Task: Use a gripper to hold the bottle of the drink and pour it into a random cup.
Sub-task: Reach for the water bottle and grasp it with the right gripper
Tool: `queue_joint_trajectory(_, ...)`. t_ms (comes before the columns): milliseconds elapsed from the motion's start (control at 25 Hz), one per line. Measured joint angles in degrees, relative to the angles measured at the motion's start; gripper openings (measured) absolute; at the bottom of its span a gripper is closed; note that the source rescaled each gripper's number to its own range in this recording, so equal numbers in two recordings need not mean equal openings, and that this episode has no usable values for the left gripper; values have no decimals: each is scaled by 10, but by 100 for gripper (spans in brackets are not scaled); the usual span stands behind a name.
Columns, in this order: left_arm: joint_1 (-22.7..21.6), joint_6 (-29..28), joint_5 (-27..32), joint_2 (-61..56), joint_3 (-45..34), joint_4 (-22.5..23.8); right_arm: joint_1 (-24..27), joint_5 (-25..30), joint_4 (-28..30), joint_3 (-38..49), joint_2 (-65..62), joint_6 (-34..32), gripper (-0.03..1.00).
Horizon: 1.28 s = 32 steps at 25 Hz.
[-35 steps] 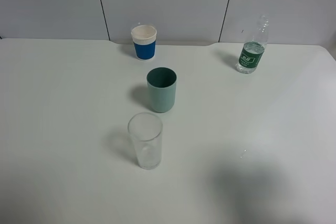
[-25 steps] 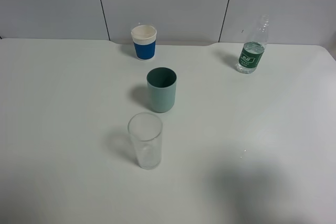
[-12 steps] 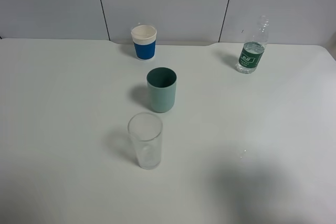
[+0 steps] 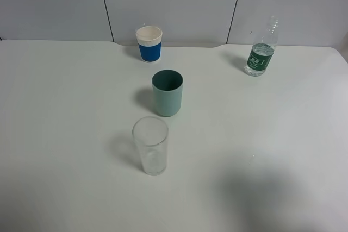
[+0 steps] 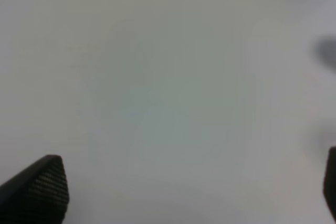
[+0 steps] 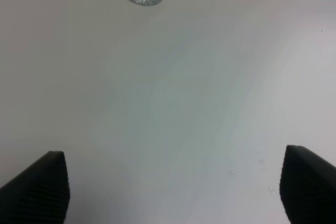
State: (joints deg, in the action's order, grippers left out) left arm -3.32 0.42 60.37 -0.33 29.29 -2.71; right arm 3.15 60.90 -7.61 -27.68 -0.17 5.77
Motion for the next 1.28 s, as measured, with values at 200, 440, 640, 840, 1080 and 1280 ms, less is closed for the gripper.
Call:
queue_joint_trajectory(200,0,0,0,0,0,-1,0,0,0,0,0,0,63)
queue_joint_trajectory(440,0,0,0,0,0,-1,0,0,0,0,0,0,63)
queue_joint_trajectory(640,0,0,0,0,0,-1,0,0,0,0,0,0,63)
queue_joint_trajectory(840,0,0,0,0,0,-1,0,0,0,0,0,0,63)
queue_joint_trajectory(1080,0,0,0,0,0,-1,0,0,0,0,0,0,63)
queue_joint_trajectory(1280,0,0,0,0,0,-1,0,0,0,0,24,0,63)
